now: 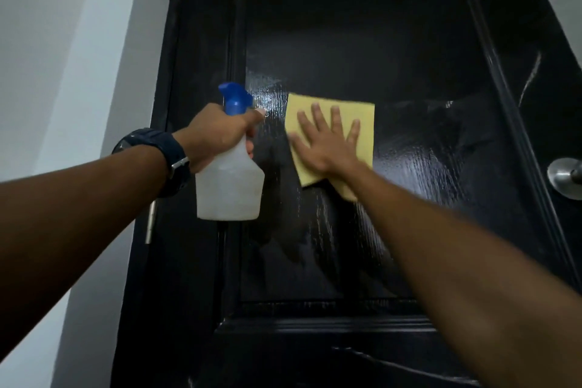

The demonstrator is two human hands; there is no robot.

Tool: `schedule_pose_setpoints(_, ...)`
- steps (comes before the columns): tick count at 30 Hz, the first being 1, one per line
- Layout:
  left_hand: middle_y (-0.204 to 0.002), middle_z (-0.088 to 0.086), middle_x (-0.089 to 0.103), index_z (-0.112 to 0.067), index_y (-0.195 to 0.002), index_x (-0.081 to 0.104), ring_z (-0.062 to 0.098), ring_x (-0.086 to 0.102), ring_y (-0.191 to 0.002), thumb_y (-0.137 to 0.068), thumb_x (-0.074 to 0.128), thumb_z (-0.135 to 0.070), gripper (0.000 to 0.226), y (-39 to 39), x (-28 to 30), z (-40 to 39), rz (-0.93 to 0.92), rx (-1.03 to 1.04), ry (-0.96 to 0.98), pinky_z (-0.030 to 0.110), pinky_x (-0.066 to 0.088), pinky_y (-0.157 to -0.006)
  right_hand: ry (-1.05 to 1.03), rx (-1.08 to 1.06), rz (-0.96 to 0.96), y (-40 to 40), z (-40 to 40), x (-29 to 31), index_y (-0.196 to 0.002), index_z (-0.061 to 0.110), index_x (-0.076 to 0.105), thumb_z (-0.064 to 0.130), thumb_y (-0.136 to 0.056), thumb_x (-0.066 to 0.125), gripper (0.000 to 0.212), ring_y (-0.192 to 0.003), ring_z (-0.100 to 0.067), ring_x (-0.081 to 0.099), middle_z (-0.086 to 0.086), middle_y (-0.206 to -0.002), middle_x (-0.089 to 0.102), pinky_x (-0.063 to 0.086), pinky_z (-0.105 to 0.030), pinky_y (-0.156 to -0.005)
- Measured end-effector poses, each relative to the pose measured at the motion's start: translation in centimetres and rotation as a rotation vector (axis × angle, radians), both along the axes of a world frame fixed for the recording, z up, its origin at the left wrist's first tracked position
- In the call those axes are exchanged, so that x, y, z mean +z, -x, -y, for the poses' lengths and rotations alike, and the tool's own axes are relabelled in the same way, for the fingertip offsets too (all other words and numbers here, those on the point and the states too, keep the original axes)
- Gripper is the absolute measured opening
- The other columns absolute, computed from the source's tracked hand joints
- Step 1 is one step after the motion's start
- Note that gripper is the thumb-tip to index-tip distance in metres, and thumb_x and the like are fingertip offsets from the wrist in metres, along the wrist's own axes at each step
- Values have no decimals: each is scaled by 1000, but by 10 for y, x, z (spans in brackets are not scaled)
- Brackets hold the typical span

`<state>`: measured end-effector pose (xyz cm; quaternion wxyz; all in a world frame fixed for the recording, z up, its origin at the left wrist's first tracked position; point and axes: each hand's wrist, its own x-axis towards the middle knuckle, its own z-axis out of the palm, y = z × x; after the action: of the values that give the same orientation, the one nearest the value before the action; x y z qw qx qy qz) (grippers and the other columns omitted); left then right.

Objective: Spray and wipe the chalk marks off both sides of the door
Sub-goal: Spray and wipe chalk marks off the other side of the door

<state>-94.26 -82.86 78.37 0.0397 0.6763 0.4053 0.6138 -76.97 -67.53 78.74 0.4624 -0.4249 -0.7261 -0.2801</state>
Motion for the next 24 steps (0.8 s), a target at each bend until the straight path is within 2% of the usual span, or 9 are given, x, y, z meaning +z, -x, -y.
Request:
schedule_pose_setpoints(3, -65, 3, 60, -7, -99, 57, 13, 61, -49, -97, 60, -37, 30, 5, -1, -2, 8, 24, 4, 25, 57, -50, -61, -45, 54, -4, -4, 11, -159, 43, -2, 71, -97, 9, 69, -150, -28, -27, 7, -167, -19, -18, -67, -114)
schedule_pose_setpoints(6, -66, 2, 60, -8, -102, 56, 15, 61, -53, -96, 61, -36, 29, 19, -3, -1, 2, 41, 6, 30, 57, -56, -94, 2, 109, 12, -4, -54, -158, 46, 0, 73, -96, 8, 68, -150, -28, -29, 6, -166, -20, -20, -64, -114)
schedule_pose_setpoints(9, -66, 3, 61, -9, -98, 57, 14, 61, -51, -96, 62, -36, 28, 28, -3, 5, 15, 55, -13, 27, 54, -50, -55, 74, 177, 32, 6, -131, -157, 48, 3, 70, -98, 8, 63, -148, -25, -34, 8, -166, -20, -25, -61, -113)
schedule_pose_setpoints(11, -67, 3, 61, -10, -97, 57, 13, 62, -50, -96, 62, -37, 28, 30, -5, 9, 9, 86, -12, 26, 54, -49, -32, 106, 199, 39, 8, -151, -156, 51, 4, 65, -100, 6, 58, -147, -22, -36, 10, -165, -21, -28, -58, -112)
schedule_pose_setpoints(13, -67, 2, 62, -9, -101, 57, 13, 62, -51, -96, 61, -37, 29, 30, -6, 14, -4, 98, -9, 27, 54, -51, -12, 115, 198, 38, 6, -150, -155, 52, 3, 63, -99, 3, 57, -146, -22, -36, 12, -164, -22, -31, -56, -111)
schedule_pose_setpoints(16, -66, 2, 61, -8, -102, 56, 13, 62, -50, -96, 61, -37, 30, 29, -6, 21, 13, 78, -14, 26, 54, -49, -93, 1, 225, 34, 2, -151, -156, 49, -5, 56, -101, 7, 57, -149, -25, -32, 9, -165, -23, -22, -59, -116)
schedule_pose_setpoints(19, -66, 3, 60, -8, -100, 56, 14, 61, -51, -96, 62, -36, 29, 21, -3, 22, 12, 54, -27, 27, 55, -50, -100, -47, 164, 26, 2, -151, -157, 44, -9, 54, -106, 11, 56, -150, -24, -28, 8, -165, -24, -17, -59, -118)
schedule_pose_setpoints(22, -64, 3, 61, -8, -100, 57, 17, 61, -53, -96, 62, -37, 30, 10, 6, 22, 5, 31, -35, 29, 56, -54, -91, -113, 17, -17, -8, -101, -158, 41, -9, 54, -105, 12, 58, -153, -23, -20, 9, -165, -21, -16, -59, -118)
schedule_pose_setpoints(24, -63, 3, 61, -7, -99, 57, 16, 61, -52, -96, 63, -37, 31, 4, 12, 20, 11, -2, -46, 29, 56, -53, -73, -179, -157, -72, -17, -50, -159, 38, -8, 54, -105, 10, 60, -154, -25, -13, 8, -166, -17, -10, -64, -118)
